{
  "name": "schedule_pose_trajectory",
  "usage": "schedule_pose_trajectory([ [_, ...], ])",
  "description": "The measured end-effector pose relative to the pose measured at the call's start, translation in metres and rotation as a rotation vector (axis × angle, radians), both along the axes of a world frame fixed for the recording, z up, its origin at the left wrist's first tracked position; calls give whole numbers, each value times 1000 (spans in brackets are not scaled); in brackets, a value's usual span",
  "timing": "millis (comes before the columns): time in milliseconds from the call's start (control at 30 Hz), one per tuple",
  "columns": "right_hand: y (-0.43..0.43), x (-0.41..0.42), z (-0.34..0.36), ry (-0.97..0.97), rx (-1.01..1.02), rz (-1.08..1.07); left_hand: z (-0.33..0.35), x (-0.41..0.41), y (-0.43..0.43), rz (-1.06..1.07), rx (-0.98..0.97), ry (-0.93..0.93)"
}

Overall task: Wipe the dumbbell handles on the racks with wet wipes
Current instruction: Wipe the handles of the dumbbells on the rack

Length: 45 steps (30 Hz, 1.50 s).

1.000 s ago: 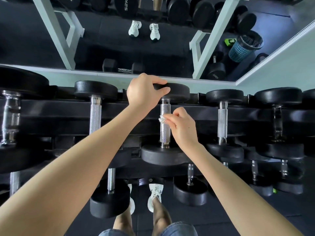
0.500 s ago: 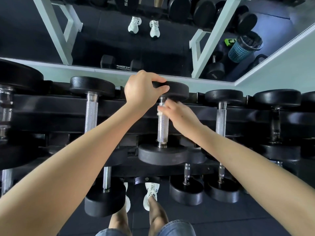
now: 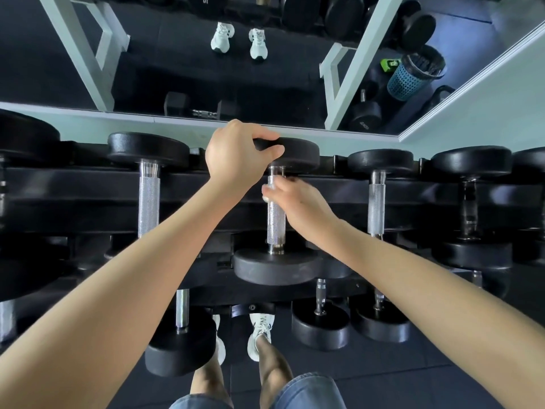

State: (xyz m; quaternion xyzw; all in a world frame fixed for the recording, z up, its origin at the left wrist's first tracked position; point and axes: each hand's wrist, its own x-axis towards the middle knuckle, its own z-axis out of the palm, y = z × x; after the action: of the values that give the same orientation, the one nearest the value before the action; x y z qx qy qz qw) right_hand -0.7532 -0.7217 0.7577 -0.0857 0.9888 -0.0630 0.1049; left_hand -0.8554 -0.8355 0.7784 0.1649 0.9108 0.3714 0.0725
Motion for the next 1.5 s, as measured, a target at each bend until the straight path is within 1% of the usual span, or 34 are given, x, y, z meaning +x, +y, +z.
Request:
schedule_pose_trajectory([
  [100, -6, 32, 0, -113, -46, 151, 1, 0, 0, -3, 10, -7],
  [167, -3, 27, 6, -141, -35, 180, 1, 0, 0, 6, 11, -14],
  [233, 1, 4, 6, -76, 6, 118, 1, 0, 0, 13, 11, -23],
  [300, 3, -11, 6, 2, 9, -21, 1, 1, 0, 17, 12, -24],
  [333, 2, -9, 3, 8, -3, -76, 1, 1, 0, 17, 12, -23],
  [400, 0, 9, -9, -26, -48, -68, 3, 1, -1, 9, 10, -27],
  [467, 2, 27, -19, -154, -174, -3, 5, 2, -2, 2, 8, -28],
  [500, 5, 31, -19, -211, -261, -23, 6, 2, -3, 0, 4, -25],
  [533, 7, 33, -15, -261, -347, -119, 6, 2, -3, -1, 1, -25],
  [567, 10, 33, -11, -238, -435, -268, 7, 2, -3, -1, 3, -32],
  [600, 12, 33, -7, -134, -540, -452, 8, 2, -4, 0, 10, -43],
  [633, 12, 33, -5, 18, -612, -598, 8, 2, -4, 2, 17, -50],
  [667, 10, 31, -6, 133, -631, -694, 9, 2, -5, 2, 18, -51],
  [733, 1, 17, -12, 200, -574, -755, 9, 1, -4, -7, 10, -48],
  [833, -20, -2, -21, 238, -574, -828, 8, 0, -4, -3, 4, -56],
  [933, -32, 14, -19, 183, -518, -733, 8, 0, -7, -10, -1, -67],
  [1000, -26, 13, -15, 110, -556, -751, 9, 0, -8, -5, -8, -75],
  [1033, -23, 5, -11, 125, -565, -779, 9, 0, -8, -2, -11, -75],
  [1100, -20, -11, -8, 237, -607, -830, 8, 0, -6, -4, -12, -60],
  [1167, -26, -4, -11, 263, -642, -850, 9, 1, -6, -7, -9, -54],
  [1233, -29, 24, -20, 180, -613, -777, 9, 1, -9, -9, -4, -64],
  [1300, -25, 49, -20, 16, -555, -667, 8, 0, -13, -18, 3, -81],
  [1367, -18, 52, -13, -140, -501, -528, 9, -1, -15, -24, 11, -84],
  [1400, -15, 45, -8, -176, -460, -469, 9, -2, -15, -25, 12, -83],
  [1433, -12, 36, -4, -172, -428, -449, 9, -1, -14, -26, 11, -81],
  [1467, -9, 25, -1, -135, -422, -475, 9, -1, -13, -27, 10, -75],
  [1500, -6, 15, 2, -69, -460, -535, 9, -1, -12, -28, 9, -63],
])
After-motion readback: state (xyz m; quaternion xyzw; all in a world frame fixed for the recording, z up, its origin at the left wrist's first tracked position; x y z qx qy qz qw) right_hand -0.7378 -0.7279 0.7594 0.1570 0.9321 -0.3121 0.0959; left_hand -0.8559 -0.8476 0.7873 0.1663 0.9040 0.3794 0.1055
